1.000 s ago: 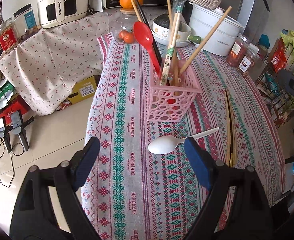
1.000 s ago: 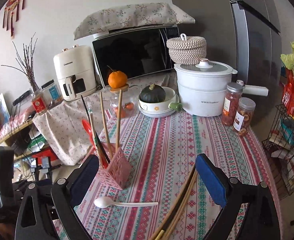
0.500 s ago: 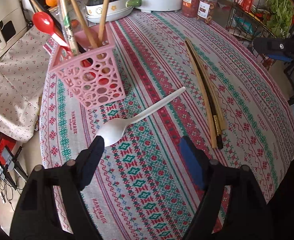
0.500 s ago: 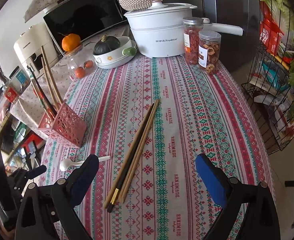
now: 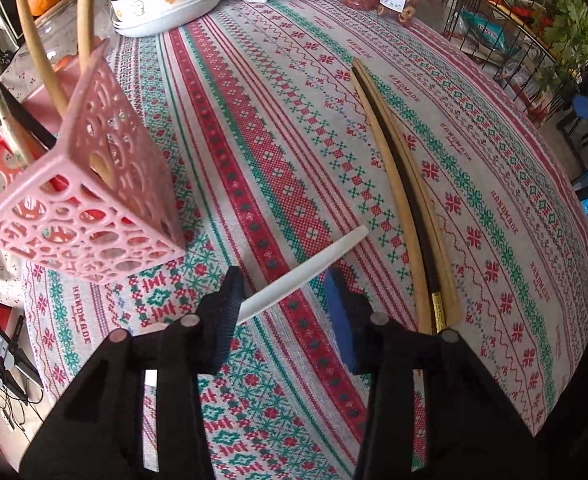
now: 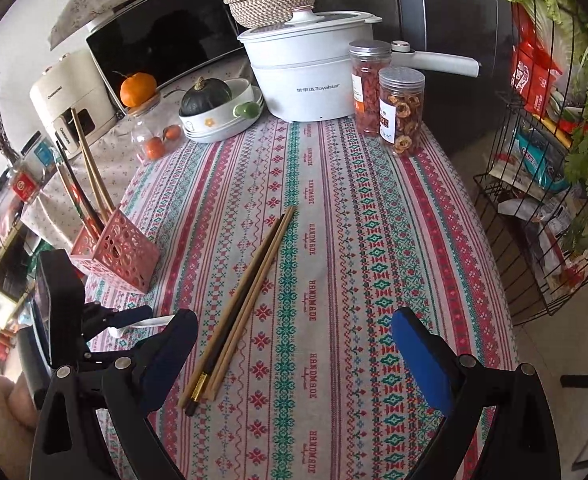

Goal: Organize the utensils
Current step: 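Move the left tool to the white plastic spoon and grasp its handle, then lift the white spoon with the left tool while the right tool grasps a wooden chopstick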

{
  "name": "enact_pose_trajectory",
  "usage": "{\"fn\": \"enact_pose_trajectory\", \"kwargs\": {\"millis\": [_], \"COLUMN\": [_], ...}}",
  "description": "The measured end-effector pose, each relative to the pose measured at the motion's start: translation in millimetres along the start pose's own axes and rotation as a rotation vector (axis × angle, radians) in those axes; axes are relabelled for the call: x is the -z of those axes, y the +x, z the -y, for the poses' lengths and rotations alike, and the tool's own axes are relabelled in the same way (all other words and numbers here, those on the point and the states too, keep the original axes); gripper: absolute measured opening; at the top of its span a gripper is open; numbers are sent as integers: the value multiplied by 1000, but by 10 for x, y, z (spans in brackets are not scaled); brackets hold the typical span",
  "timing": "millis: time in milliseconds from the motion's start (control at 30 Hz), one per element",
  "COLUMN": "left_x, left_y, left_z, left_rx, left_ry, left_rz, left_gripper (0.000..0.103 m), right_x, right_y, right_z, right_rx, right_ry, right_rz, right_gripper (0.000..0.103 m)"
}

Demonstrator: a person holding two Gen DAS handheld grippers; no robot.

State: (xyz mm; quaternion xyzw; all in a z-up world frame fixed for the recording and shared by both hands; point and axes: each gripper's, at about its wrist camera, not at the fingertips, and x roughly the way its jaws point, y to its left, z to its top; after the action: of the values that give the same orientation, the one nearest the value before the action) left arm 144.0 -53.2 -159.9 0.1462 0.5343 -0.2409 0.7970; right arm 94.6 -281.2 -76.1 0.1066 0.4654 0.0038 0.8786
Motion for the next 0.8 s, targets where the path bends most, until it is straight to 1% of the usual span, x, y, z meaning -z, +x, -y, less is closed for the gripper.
{"fn": "enact_pose_trajectory", "kwargs": {"millis": [33,67,100,167,200,233,267,333,400,433,500,567,633,800], "left_x": [3,11,21,75,103,156,175,238,287,300,296,270,222,30], "left_y": [-5,-14,-21,-45,-63,-84,-89,-112,-134,-150,-180,-167,-133,3], "left_z": [6,18,30,39,40,29,24,24,64,93,157,207,221,265], "left_rx": [-4,-4,1,11,19,34,58,134,185,187,157,139,133,117], "left_ry": [-8,-10,-16,-45,-64,-84,-105,-137,-148,-140,-111,-97,-108,-112], "left_rz": [-6,-12,-19,-38,-49,-63,-79,-111,-123,-117,-88,-82,-81,-85], "left_gripper": [40,34,31,19,16,12,11,11,11,11,13,24,28,28], "right_x": [-4,-5,-8,-11,-14,-13,-10,-1,6,11,19,19,19,43], "right_y": [-4,-8,-9,-15,-20,-27,-36,-54,-67,-75,-88,-89,-78,5], "right_z": [17,34,49,74,82,86,85,79,78,82,98,120,137,127], "right_rx": [-2,-2,-3,-11,-17,-22,-26,-29,-32,-34,-33,-29,-24,-21], "right_ry": [5,13,21,37,44,49,50,46,44,44,49,56,65,62], "right_rz": [0,0,-1,-3,-3,-3,-3,-2,-2,-2,0,1,-2,-31], "right_gripper": [98,98,98,98,98,98,98,98,98,98,98,98,98,98]}}
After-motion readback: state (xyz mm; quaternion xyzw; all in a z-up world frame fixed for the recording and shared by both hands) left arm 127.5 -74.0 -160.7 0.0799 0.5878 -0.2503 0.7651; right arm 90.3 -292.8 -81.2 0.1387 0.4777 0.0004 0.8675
